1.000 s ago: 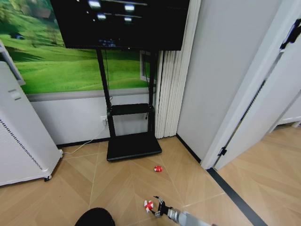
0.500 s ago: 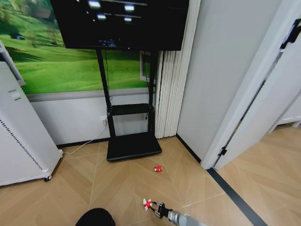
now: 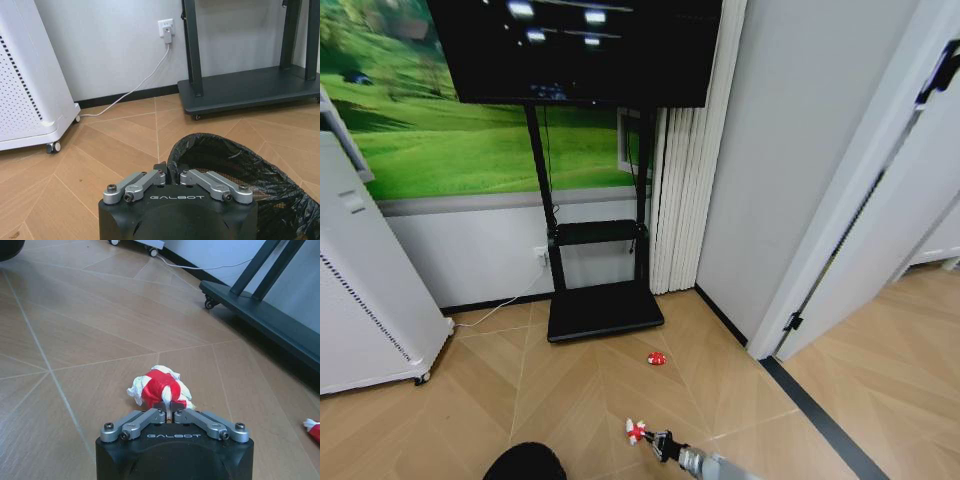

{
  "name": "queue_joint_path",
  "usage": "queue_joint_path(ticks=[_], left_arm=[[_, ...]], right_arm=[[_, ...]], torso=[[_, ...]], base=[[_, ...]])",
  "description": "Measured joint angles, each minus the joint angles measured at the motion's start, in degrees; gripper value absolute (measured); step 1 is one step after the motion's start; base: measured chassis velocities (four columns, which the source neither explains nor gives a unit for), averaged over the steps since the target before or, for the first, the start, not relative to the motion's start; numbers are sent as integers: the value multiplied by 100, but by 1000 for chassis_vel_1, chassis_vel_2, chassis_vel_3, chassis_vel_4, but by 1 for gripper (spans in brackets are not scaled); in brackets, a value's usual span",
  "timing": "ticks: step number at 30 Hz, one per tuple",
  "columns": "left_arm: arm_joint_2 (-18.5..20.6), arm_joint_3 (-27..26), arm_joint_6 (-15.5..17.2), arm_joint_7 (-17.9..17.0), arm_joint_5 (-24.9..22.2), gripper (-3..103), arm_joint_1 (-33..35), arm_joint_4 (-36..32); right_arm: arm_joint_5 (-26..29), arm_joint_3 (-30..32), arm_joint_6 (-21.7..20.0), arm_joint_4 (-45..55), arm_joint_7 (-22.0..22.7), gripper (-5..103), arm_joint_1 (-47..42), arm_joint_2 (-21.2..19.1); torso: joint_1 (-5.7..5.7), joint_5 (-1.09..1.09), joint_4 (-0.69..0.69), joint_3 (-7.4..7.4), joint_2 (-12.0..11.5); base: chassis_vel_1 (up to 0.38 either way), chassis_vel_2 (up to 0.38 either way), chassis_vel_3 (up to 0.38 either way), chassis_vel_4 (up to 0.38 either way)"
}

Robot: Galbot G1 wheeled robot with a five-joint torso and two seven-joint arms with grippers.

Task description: Pick up the trash bin and place the garbage on the floor into it.

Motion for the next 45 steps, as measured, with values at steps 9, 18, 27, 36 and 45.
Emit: queue_joint_path(ticks=[9, 18, 27, 36, 45], left_arm=[[120, -65, 114, -88, -218, 8, -103, -55], [564, -80, 408, -322, -632, 7, -528, -319], [998, -56, 503, -450, -907, 7, -826, -352], [1596, 635, 632, -689, -1595, 7, -2250, 98], [1936, 1634, 911, -942, -2256, 7, -3805, 463]], right_arm=[[278, 5, 4, 289, 43, 3, 69, -227], [370, 198, 18, 721, 173, 3, 185, -615], [389, 486, 24, 1333, 380, 3, 149, -1046], [476, 790, 26, 2352, 683, 3, 92, -1694], [502, 979, 26, 3499, 821, 3, -33, -2156]], torso=[[0, -4, 0, 0, 0], [1, -1, -1, 1, -1], [1, 0, -1, 0, -1], [1, 3, -1, 0, -1], [1, -1, -1, 0, 0]], base=[[0, 0, 0, 0], [0, 0, 0, 0], [0, 0, 0, 0], [0, 0, 0, 0], [0, 0, 0, 0]])
